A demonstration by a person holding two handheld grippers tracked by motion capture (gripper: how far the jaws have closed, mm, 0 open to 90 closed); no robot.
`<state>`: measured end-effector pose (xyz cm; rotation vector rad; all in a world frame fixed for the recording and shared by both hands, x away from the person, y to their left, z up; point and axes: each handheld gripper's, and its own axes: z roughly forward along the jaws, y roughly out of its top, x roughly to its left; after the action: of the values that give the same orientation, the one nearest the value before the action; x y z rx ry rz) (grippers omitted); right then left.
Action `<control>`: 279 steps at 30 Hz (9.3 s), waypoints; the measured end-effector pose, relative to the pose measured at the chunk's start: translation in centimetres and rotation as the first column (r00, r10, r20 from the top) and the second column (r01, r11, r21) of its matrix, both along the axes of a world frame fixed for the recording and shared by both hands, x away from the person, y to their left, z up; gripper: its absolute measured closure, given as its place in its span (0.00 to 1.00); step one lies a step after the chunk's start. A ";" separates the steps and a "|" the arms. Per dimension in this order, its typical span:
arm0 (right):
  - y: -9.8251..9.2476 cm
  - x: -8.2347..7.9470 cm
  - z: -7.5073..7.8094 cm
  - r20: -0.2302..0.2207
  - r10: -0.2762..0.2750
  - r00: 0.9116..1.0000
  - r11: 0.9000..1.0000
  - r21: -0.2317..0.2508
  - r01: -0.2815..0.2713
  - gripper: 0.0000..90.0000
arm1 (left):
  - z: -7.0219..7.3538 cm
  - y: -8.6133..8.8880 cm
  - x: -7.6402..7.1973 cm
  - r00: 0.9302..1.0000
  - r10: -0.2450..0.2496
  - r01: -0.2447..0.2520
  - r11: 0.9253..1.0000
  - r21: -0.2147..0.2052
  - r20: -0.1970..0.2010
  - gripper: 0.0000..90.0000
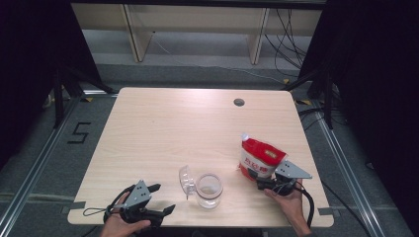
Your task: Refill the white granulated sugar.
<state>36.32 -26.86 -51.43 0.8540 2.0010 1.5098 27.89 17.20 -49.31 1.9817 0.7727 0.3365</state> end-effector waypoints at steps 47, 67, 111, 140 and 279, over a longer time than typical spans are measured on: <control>0.5 0.0 -0.1 0.063 0.034 0.997 0.997 0.061 -0.038 0.45 | 0.0 -0.2 -0.1 1.000 -0.011 0.011 1.000 -0.001 -0.005 0.18; 0.9 -0.6 0.3 0.018 0.008 1.000 1.000 0.025 -0.008 0.49 | 0.0 -0.2 0.0 1.000 -0.022 0.022 1.000 0.010 0.002 0.18; 3.4 -6.6 6.0 0.256 0.130 0.958 0.879 -0.477 0.008 0.52 | 0.1 0.1 0.1 1.000 -0.001 0.001 1.000 0.017 0.021 0.19; 5.6 -8.2 6.8 0.371 0.271 0.888 0.640 -0.759 0.122 0.53 | 0.2 0.3 0.1 1.000 -0.001 0.001 1.000 0.005 0.025 0.18; 7.9 -9.7 8.8 0.337 0.583 0.739 0.068 -0.927 0.369 0.56 | 0.1 0.3 0.1 1.000 0.000 -0.001 1.000 0.020 0.018 0.18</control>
<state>26.60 -18.99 -42.65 -0.5161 1.8334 -0.0280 28.02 17.53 -49.26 1.9946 0.7612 0.3635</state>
